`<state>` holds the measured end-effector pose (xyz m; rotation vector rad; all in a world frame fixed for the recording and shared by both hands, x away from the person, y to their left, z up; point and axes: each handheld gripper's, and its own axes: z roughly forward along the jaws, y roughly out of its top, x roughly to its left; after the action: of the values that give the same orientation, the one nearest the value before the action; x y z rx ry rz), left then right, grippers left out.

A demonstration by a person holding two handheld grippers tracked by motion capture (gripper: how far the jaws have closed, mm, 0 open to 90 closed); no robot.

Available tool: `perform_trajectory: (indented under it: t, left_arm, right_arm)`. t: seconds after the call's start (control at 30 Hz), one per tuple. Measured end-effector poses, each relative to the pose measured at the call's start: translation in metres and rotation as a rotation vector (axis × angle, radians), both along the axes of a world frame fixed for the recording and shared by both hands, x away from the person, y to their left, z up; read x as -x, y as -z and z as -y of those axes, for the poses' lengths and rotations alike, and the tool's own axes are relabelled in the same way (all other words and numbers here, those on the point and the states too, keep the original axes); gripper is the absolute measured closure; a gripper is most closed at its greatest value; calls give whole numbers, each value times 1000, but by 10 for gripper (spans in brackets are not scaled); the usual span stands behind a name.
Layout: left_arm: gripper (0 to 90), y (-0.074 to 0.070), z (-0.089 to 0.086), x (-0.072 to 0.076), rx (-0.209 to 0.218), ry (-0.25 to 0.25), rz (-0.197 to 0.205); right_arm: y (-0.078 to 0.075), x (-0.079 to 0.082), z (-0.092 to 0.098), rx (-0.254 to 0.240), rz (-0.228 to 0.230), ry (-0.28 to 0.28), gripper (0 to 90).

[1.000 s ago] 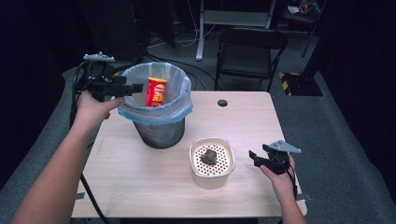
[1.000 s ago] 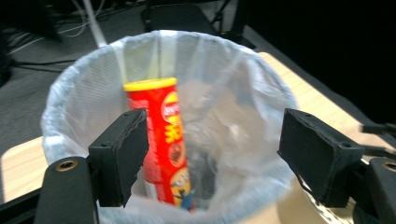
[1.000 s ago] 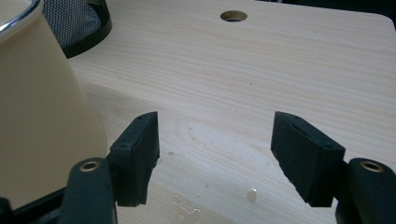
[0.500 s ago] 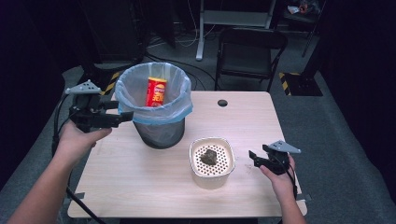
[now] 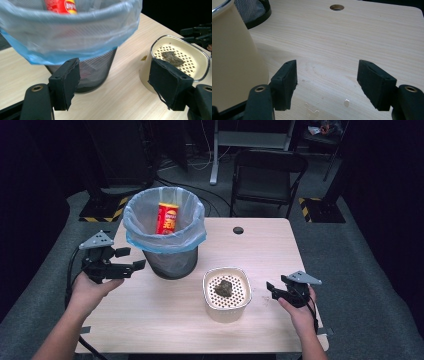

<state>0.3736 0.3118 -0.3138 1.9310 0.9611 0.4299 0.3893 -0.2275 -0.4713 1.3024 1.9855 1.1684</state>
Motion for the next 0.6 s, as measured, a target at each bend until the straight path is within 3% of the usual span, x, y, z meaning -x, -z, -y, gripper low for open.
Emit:
perform_trajectory:
  t: [0.2, 0.33, 0.37, 0.6]
  left_arm:
    - [245, 25, 3, 3, 5, -16, -13]
    - [238, 39, 5, 5, -9, -44, -1]
    - [239, 49, 5, 7, -4, -56, 0]
    - [240, 80, -1, 11, 30, -80, -20]
  right_arm:
    - [1, 0, 1, 5, -1, 6, 321]
    - [1, 0, 1, 5, -1, 5, 321]
    - [1, 0, 1, 4, -4, 5, 321]
    - [2, 0, 1, 6, -2, 2, 321]
